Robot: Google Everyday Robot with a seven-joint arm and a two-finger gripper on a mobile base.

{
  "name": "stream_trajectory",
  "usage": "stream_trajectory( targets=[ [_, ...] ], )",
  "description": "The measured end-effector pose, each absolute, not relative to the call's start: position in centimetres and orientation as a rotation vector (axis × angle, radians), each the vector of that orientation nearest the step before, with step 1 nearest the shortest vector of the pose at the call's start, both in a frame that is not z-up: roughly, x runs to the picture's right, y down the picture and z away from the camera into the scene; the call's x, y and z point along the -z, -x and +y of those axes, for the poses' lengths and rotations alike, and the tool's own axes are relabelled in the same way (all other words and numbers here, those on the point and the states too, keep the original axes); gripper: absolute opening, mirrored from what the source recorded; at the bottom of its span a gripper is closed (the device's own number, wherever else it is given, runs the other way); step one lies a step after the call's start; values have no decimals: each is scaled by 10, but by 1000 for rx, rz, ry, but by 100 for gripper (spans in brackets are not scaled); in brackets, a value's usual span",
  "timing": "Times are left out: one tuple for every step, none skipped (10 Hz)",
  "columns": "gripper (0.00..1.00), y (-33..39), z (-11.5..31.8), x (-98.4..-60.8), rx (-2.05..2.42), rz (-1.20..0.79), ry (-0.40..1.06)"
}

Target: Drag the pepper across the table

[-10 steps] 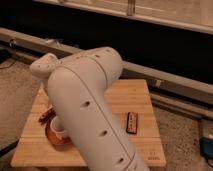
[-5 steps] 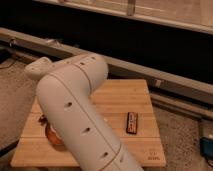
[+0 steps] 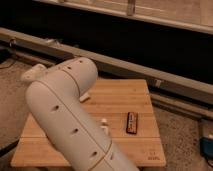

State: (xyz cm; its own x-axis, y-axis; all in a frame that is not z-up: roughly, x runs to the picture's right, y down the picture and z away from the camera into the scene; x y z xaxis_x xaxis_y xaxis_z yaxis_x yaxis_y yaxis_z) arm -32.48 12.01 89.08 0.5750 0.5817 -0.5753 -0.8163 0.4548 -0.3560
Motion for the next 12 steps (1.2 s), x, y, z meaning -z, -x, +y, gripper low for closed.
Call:
stream_trajectory(
  targets=[
    [80, 325, 124, -893, -889, 413, 652],
    [80, 326, 127, -896, -887, 423, 648],
    [80, 325, 128, -900, -885, 431, 645],
    [80, 325, 130, -902, -887, 437, 646],
    [80, 324, 130, -903, -890, 440, 649],
    [80, 324, 130, -903, -894, 440, 652],
    [80, 325, 130, -903, -897, 433, 655],
    [80, 325, 127, -901, -900, 419, 653],
    [80, 325, 122, -898, -901, 402, 646],
    [80, 325, 117, -895, -905, 384, 636],
    [80, 327, 114, -894, -902, 367, 628],
    [80, 331, 112, -892, -895, 349, 621]
  ],
)
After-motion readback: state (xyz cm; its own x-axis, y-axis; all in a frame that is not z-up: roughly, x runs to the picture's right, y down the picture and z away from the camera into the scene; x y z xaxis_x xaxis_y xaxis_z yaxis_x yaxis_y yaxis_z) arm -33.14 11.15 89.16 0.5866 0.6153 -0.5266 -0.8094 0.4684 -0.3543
